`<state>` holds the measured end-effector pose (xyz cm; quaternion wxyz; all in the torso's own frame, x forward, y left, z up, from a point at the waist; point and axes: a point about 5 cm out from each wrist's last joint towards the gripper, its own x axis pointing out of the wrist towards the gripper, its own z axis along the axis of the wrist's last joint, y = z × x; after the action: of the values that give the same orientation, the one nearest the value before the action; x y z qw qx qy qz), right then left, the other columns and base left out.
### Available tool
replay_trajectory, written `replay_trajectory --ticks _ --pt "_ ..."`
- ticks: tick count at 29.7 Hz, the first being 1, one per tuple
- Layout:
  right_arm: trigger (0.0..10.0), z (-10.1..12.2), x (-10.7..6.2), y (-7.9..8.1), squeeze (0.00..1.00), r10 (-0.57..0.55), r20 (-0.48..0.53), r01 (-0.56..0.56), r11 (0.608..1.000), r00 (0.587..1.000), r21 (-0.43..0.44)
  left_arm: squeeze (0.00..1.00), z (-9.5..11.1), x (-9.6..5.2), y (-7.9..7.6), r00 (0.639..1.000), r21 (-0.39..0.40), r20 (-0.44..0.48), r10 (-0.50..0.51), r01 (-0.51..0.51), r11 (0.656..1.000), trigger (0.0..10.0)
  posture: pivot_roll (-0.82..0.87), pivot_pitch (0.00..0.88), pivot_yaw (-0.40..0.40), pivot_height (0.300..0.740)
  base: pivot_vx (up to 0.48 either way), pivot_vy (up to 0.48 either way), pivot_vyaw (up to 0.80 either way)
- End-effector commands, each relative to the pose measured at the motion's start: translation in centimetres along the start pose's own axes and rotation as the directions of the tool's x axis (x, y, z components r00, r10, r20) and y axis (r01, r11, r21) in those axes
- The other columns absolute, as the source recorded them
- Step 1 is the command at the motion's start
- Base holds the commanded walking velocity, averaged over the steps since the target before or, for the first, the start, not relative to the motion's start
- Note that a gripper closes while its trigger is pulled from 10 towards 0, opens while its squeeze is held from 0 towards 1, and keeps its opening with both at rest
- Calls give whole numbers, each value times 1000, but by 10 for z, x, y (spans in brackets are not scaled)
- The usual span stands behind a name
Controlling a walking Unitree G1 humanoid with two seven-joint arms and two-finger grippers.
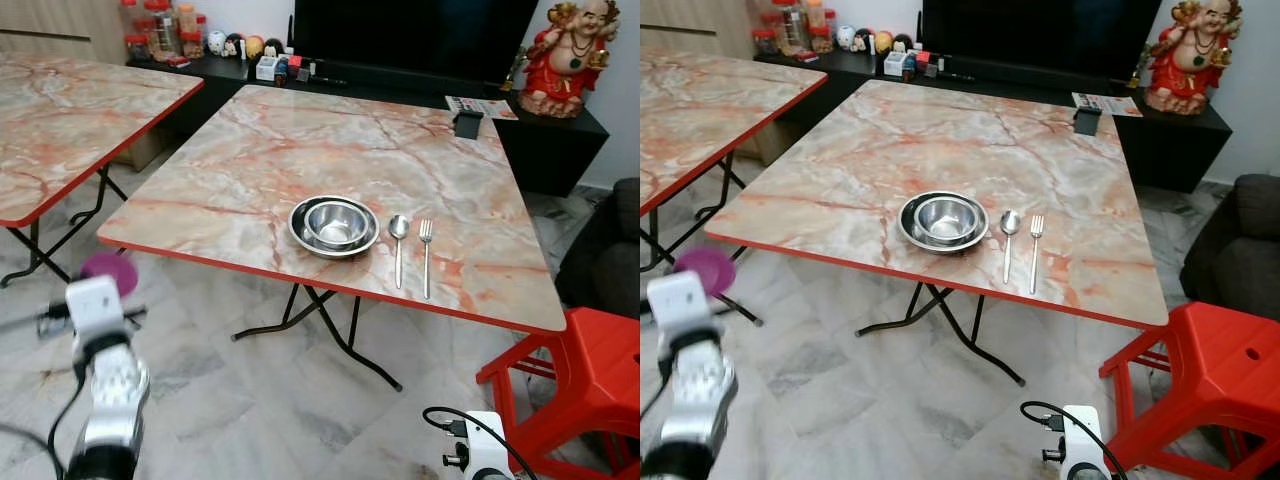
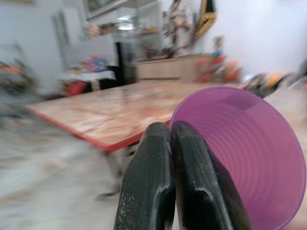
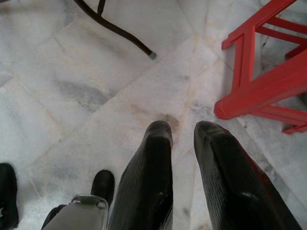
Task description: Setting the table
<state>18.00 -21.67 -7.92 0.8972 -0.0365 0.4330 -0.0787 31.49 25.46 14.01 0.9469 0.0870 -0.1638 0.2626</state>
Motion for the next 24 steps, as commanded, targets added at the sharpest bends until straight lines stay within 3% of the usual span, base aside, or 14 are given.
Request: replay_trajectory --ticks 1,2,4,7,14,19,24 --pt "10000 1 0 0 0 1 1 -1 1000 1000 -3 0 12 11 -9 999 -110 -4 -32 32 993 10000 8 0 -82 740 0 0 0" --pt "10000 1 0 0 0 1 1 -1 1000 1000 -3 0 12 11 -9 999 -110 -4 -32 32 993 10000 8 0 -82 740 0 0 0" --pt "10000 3 1 0 0 -3 5 3 1000 1000 10 0 27 28 -27 989 -320 -35 -141 123 939 10000 6 0 -83 740 0 0 0" --pt "10000 4 1 2 0 -2 7 2 1000 1000 16 0 34 36 -38 980 -379 -41 -197 167 910 10000 0 0 -74 740 0 0 0" --pt "10000 3 1 4 0 -14 10 14 999 1000 41 0 33 31 -55 937 -445 -55 -345 286 849 10000 -24 0 -41 740 0 0 0" --pt "10000 1 0 7 0 -18 9 17 995 1000 96 0 32 31 -58 922 -459 -64 -381 312 832 10000 -28 0 -23 740 48 0 -245" --pt "10000 -2 -1 8 0 -15 -1 15 997 1000 82 0 35 35 -58 924 -449 -56 -379 316 836 10000 -25 0 -21 740 257 0 -283"
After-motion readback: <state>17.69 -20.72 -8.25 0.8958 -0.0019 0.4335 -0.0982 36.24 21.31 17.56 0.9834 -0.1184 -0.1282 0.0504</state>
